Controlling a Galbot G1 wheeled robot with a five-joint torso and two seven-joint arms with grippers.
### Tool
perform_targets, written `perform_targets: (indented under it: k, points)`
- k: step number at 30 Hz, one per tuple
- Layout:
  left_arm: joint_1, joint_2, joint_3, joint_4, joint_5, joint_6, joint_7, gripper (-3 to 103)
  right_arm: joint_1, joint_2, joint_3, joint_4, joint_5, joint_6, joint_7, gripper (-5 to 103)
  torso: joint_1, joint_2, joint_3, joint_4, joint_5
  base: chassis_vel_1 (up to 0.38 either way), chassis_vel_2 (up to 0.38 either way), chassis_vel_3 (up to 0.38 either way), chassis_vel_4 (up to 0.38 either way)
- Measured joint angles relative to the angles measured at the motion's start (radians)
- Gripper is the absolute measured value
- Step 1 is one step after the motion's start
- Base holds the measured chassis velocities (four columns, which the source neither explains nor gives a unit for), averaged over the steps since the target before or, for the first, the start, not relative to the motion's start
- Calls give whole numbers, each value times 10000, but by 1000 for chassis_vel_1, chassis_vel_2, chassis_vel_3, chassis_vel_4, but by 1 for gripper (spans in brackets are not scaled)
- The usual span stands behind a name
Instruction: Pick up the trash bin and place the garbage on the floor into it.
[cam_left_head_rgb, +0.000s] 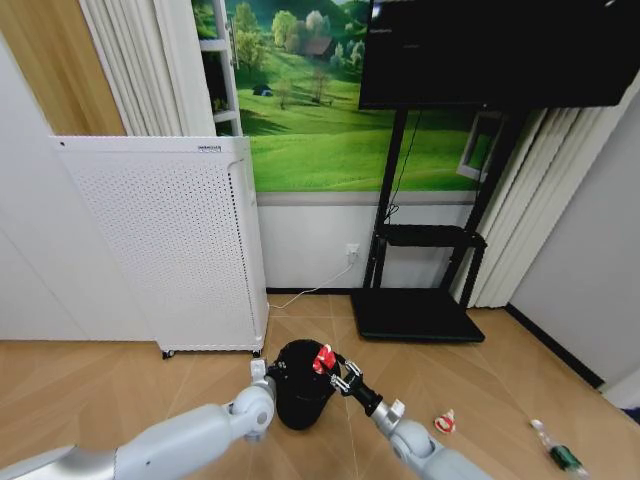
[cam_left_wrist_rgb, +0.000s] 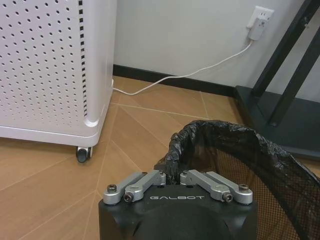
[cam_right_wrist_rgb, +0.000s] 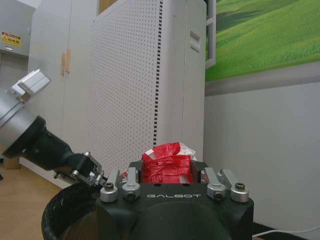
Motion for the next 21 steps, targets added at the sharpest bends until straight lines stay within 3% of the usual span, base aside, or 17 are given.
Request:
perform_targets:
  k: [8, 11, 13, 14, 17, 21]
  points:
    - [-27, -45, -54, -24, 3, 8, 53, 7, 9, 89, -98, -28, -338, 18, 653, 48, 0, 1, 0, -2, -1, 0, 0, 0, 0]
    - [-22, -10, -89, -55, 0, 12, 87, 7, 5, 44, -83, 104, -487, -16, 1011, 64, -1, 1, -1, -1, 0, 0, 0, 0, 0]
    - [-12, -5, -94, -55, 0, 13, 92, 7, 4, 32, -70, 120, -519, -17, 1043, 64, -1, 1, -1, -1, -1, 0, 0, 0, 0]
    - [13, -13, -105, -45, 13, 13, 105, 7, -7, -3, -45, 167, -587, -25, 1109, 75, 0, 1, 0, -1, -1, 0, 0, 0, 0]
    - [44, -71, -122, -12, 23, 14, 109, 7, -50, -10, -26, 242, -639, -34, 1204, 80, 0, 1, -1, 0, -1, 0, 0, 0, 0]
    - [47, -84, -162, -27, 21, 17, 107, 7, -199, -10, 206, 410, -748, -38, 1317, 95, 0, 1, 0, -3, 0, 0, 0, 0, 0]
